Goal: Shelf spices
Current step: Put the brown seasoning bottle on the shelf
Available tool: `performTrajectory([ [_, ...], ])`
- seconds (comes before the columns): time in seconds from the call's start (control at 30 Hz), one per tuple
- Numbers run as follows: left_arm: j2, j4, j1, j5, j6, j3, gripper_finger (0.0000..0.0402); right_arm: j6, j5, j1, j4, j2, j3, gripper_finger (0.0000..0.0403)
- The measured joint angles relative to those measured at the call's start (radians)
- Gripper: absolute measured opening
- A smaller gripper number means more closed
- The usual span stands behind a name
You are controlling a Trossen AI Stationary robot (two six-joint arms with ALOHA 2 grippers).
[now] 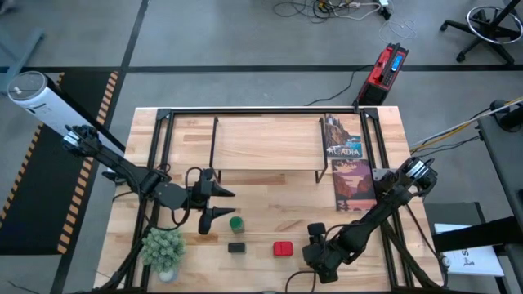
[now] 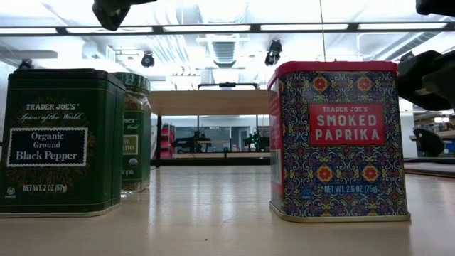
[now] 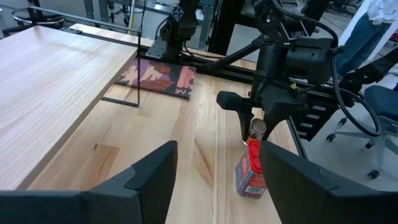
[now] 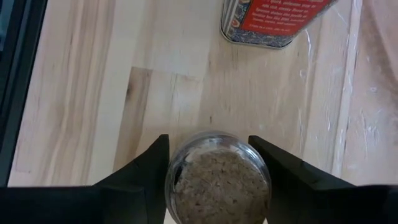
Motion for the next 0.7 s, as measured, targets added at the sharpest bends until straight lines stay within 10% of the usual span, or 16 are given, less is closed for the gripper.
performTrajectory([
  [0.7,0.0,0.0,0.0,0.0,-0.007,0.0,0.0214,-0.001,-0.001,0.0,0.0,0.0,0.0,0.0172],
])
